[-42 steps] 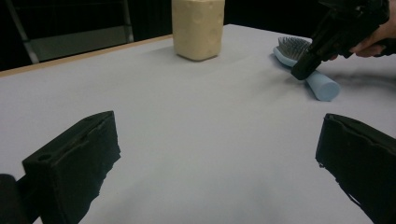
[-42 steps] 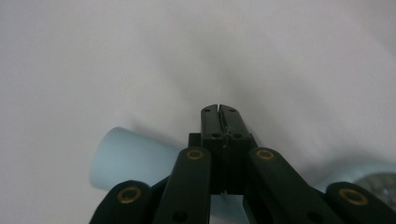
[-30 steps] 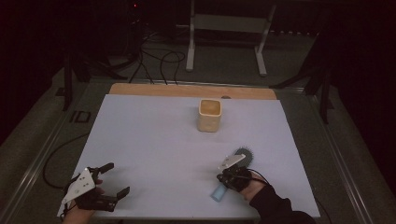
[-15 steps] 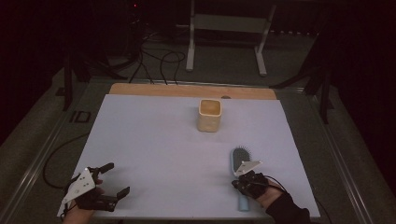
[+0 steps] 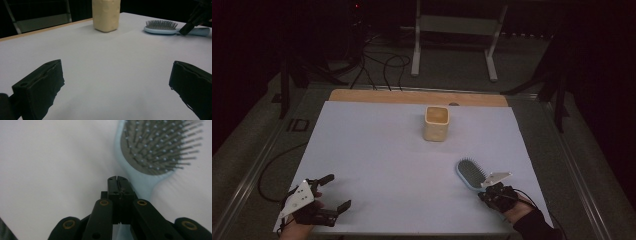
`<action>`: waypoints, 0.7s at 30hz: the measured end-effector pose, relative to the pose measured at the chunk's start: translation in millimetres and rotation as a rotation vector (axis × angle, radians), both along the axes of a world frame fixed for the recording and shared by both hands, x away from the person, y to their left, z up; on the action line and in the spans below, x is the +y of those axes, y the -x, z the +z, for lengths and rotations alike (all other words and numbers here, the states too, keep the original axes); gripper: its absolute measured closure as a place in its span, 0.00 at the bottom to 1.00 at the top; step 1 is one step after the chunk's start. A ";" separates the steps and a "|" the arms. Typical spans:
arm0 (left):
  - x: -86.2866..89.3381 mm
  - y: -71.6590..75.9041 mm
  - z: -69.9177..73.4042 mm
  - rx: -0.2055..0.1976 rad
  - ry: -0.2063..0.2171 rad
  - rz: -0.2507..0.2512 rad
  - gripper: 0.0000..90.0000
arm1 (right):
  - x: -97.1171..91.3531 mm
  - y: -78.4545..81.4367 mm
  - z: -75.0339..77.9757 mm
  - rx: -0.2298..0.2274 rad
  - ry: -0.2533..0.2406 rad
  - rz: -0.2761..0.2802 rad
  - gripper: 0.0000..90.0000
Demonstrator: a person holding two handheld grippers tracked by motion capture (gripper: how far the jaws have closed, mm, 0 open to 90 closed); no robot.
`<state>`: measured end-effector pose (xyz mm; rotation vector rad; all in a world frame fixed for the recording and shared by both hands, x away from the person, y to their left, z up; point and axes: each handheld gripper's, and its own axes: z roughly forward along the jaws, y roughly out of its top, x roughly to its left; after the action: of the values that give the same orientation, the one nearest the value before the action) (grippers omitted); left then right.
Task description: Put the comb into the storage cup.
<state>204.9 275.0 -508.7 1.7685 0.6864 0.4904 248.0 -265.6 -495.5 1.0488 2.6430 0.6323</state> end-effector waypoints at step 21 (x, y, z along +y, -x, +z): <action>0.0 0.2 0.4 -0.004 -0.005 -0.001 0.00 | -14.9 -3.5 10.8 -0.024 0.024 0.013 1.00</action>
<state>204.7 274.9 -508.3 1.7719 0.6819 0.4943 251.5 -280.5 -484.7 1.0123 2.6321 0.6102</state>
